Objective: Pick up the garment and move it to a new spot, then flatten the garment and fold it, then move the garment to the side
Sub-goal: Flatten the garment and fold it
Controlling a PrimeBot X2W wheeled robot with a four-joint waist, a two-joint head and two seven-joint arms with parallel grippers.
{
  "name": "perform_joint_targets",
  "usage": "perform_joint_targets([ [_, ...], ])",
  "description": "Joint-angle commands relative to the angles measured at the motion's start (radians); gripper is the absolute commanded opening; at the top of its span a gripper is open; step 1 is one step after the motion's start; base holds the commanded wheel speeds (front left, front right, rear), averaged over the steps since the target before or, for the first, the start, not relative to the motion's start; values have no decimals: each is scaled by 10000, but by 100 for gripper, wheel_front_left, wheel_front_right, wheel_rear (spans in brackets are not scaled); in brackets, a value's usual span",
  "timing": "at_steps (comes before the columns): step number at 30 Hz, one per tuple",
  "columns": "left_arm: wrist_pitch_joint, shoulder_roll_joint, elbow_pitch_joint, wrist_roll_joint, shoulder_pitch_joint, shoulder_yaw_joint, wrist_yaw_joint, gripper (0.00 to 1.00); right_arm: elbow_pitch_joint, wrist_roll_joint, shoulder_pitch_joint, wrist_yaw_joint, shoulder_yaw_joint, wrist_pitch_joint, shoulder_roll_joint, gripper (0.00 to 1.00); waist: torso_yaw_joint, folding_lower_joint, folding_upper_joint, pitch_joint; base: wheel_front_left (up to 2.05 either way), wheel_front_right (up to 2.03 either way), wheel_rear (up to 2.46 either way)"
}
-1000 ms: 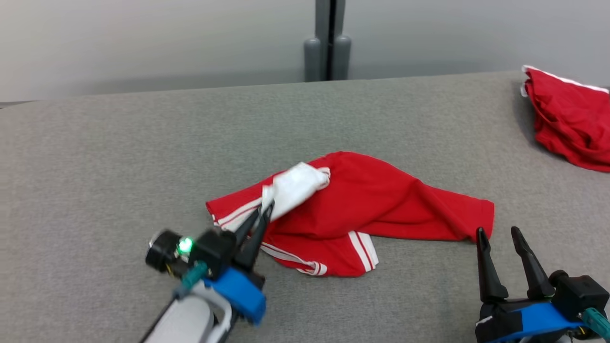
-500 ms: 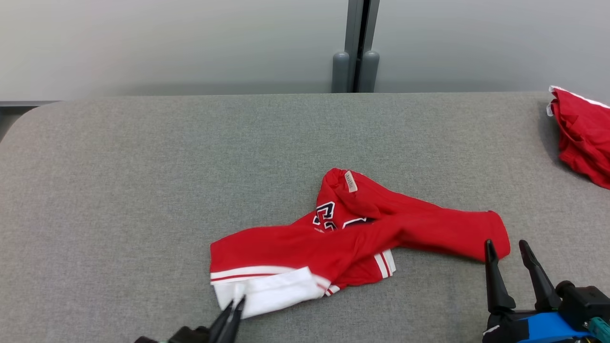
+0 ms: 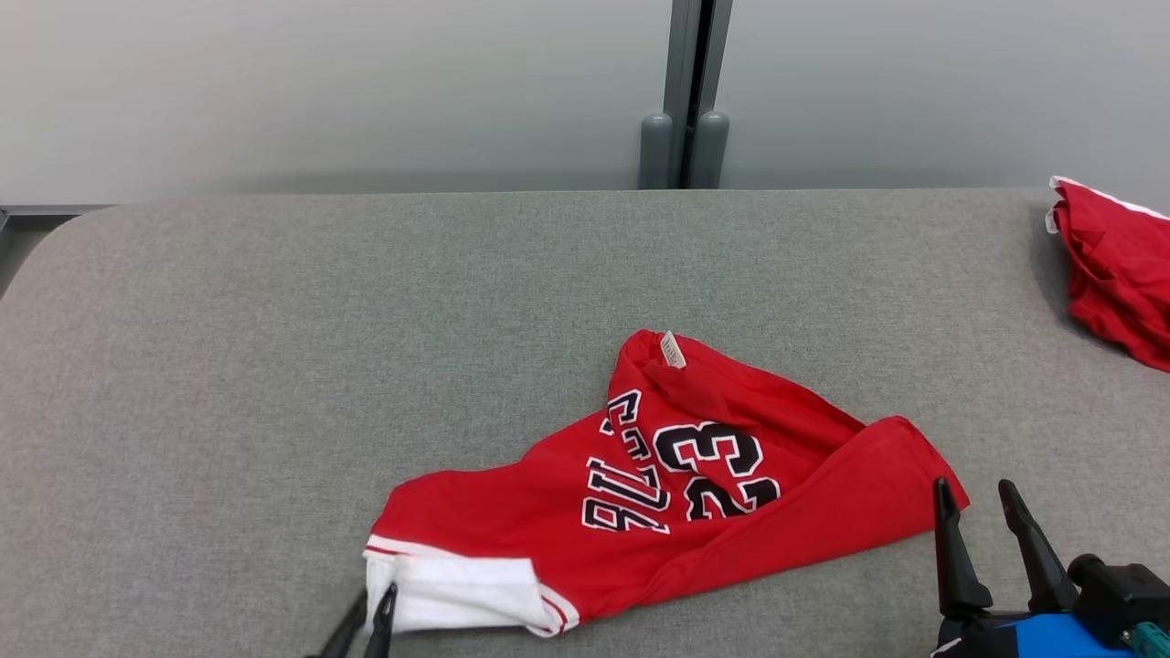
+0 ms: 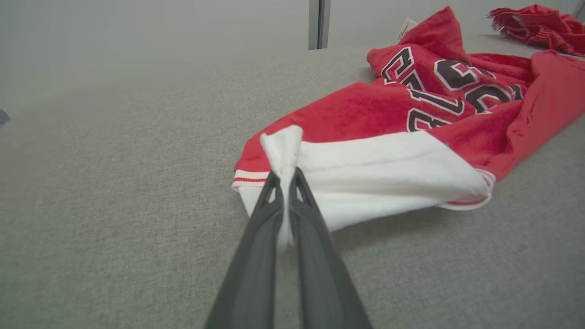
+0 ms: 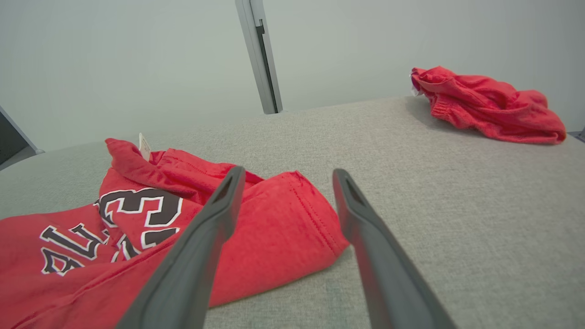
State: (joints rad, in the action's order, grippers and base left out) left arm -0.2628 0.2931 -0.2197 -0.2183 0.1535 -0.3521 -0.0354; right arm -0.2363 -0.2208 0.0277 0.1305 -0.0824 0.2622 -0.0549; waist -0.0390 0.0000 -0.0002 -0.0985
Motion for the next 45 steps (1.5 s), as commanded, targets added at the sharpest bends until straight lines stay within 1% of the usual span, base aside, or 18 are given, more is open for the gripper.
perform_joint_targets([
  [1,-27,-105,251,45,-11,219,-45,100,-16,-15,70,5,-52,35,-15,100,1,0,2,-10,0,0,0],
  [3,-26,-383,630,-82,29,598,-131,100,-28,-37,77,5,-72,35,-14,100,-3,0,2,-30,0,0,0],
  [7,-24,-790,1406,146,-21,1302,-276,100,-57,-51,36,5,-66,37,-15,100,29,0,2,-61,0,0,0],
  [10,-26,-1105,1713,308,-142,1807,-373,100,-85,-49,-22,5,-54,35,-36,100,112,0,2,-25,0,0,0],
  [13,-26,-1376,1714,470,-290,2160,-503,100,-105,-15,6,4,-33,37,-38,100,213,0,2,73,0,0,0],
  [20,-24,-1953,1552,793,-747,2993,-588,100,-189,-27,136,5,-44,35,-70,100,414,0,2,237,0,0,0],
  [28,-26,-2217,874,1044,-1071,3595,-690,100,-399,-76,226,4,-111,37,-88,100,548,0,2,381,0,0,0],
  [37,-26,-2297,440,1259,-1171,3844,-816,100,-641,100,70,5,10,35,-132,100,527,0,2,451,0,0,0],
  [41,-26,-2331,323,1342,-1210,3894,-859,100,-858,221,-184,5,208,32,-335,100,479,0,2,468,0,0,0],
  [45,-26,-2364,250,1393,-1270,3868,-865,100,-1098,228,-764,5,493,-159,-703,100,440,0,2,395,0,0,0],
])
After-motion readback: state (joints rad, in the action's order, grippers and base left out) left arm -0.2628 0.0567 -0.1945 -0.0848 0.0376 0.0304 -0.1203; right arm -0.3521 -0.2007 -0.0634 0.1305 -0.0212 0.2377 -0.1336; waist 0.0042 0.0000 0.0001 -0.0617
